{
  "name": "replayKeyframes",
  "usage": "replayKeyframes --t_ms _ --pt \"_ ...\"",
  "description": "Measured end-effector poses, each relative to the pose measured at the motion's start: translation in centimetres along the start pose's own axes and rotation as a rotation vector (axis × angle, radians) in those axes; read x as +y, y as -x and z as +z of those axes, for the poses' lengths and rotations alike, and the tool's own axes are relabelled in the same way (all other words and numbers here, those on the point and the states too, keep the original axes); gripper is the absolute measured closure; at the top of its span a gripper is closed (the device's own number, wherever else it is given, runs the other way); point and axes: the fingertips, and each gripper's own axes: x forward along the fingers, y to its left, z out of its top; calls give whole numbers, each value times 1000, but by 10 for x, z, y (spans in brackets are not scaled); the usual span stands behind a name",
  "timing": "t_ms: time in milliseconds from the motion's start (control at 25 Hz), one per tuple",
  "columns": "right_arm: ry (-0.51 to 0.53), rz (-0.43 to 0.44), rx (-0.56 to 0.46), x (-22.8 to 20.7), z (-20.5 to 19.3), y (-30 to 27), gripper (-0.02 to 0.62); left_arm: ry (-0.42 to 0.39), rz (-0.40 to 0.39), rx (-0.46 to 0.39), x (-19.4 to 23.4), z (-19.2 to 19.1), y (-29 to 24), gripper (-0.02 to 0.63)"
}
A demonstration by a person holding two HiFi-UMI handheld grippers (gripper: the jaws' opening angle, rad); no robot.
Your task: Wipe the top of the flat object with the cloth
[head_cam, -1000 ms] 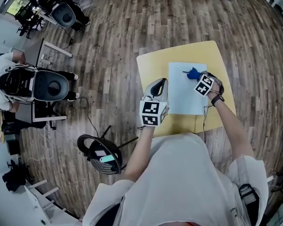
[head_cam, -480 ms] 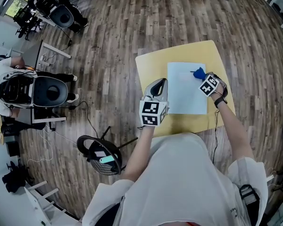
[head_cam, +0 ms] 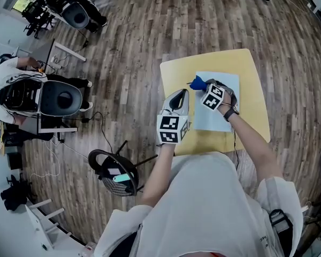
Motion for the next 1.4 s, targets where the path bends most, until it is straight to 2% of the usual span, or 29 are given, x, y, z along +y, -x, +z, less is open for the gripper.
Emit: replayKeyframes --t_ms 160,360,640,1160,1400 --pt "109 41 19 28 23 -21 520 -1 11 -1 3 0 5 601" --pt "160 50 75 37 3 -37 520 -2 9 -1 1 -1 3 601" --pt "75 6 107 16 -48 -17 520 1 -13 8 -5 -7 -1 601" --pt "-191 -109 259 -30 -187 39 520 -10 -62 25 -19 -10 -9 601" --pt "-284 -114 292 -35 -220 49 520 -14 -75 28 -23 -11 -10 601"
